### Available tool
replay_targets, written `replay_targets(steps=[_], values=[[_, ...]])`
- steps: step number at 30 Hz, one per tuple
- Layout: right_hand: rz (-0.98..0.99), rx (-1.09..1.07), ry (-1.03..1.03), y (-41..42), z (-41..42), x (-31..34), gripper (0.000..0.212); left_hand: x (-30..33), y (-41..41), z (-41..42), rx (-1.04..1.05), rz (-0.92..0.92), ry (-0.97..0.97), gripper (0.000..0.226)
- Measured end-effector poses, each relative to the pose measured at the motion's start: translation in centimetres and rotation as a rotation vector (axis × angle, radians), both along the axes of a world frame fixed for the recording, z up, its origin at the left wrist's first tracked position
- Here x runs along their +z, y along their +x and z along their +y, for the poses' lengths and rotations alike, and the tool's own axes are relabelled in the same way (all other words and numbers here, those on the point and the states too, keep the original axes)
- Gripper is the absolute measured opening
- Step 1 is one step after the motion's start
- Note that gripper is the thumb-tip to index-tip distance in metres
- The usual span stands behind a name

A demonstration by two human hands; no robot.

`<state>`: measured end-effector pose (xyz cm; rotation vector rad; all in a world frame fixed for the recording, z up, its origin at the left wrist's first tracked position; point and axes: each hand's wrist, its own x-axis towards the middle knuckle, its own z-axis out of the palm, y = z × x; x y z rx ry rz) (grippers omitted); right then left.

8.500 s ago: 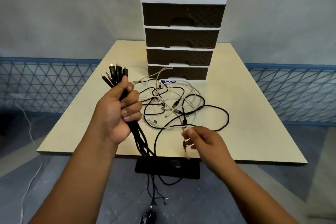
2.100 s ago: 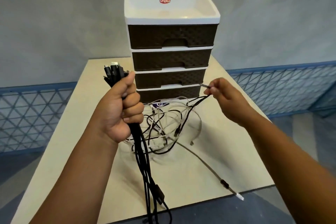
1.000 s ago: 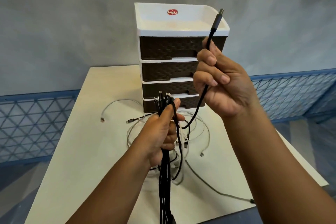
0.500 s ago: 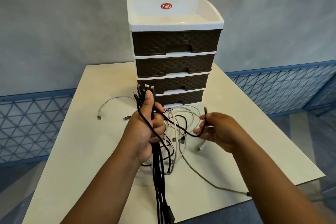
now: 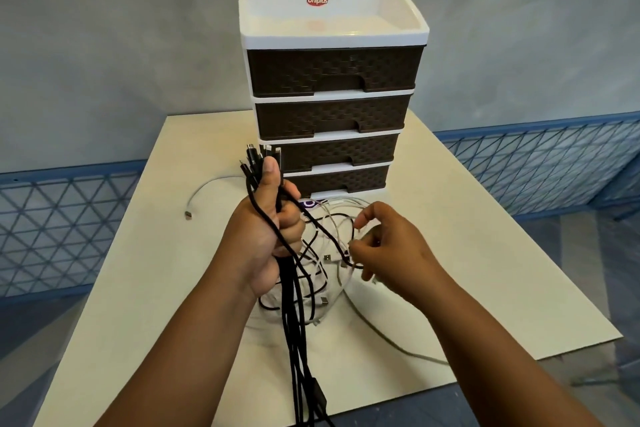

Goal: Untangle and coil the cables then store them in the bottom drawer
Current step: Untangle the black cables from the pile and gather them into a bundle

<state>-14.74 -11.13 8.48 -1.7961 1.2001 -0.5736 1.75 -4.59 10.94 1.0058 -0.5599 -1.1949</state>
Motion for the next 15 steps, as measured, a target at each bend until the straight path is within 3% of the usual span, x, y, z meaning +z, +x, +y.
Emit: replay_targets(steps=[3, 7, 9, 11, 15], values=[[0.206, -0.036, -0.054, -1.8, -1.7, -1.5, 0.017, 0.3, 0.9, 0.3, 0.053, 0.002, -0.013, 0.046], [0.668, 0.151, -0.126, -3.2, -2.7, -3.5, 0.014, 0.9, 1.2, 0.9, 0.087, 0.003, -0.059, 0.046], [0.594, 0.187, -0.157, -2.6, -2.4, -3.7, 0.012, 1.1, 0.9, 1.2, 0.067, 0.009, -0.09, 0.046], [0.383, 0.238, -0.151, -1.5, -1.6, -3.4, 0.012, 1.4, 0.6, 1.4, 0.043, 0.021, -0.112, 0.046], [0.091, 0.57, 0.033, 0.0, 0.2, -2.1, 0.021, 1.8, 0.2, 1.7, 0.023, 0.022, -0.128, 0.046]])
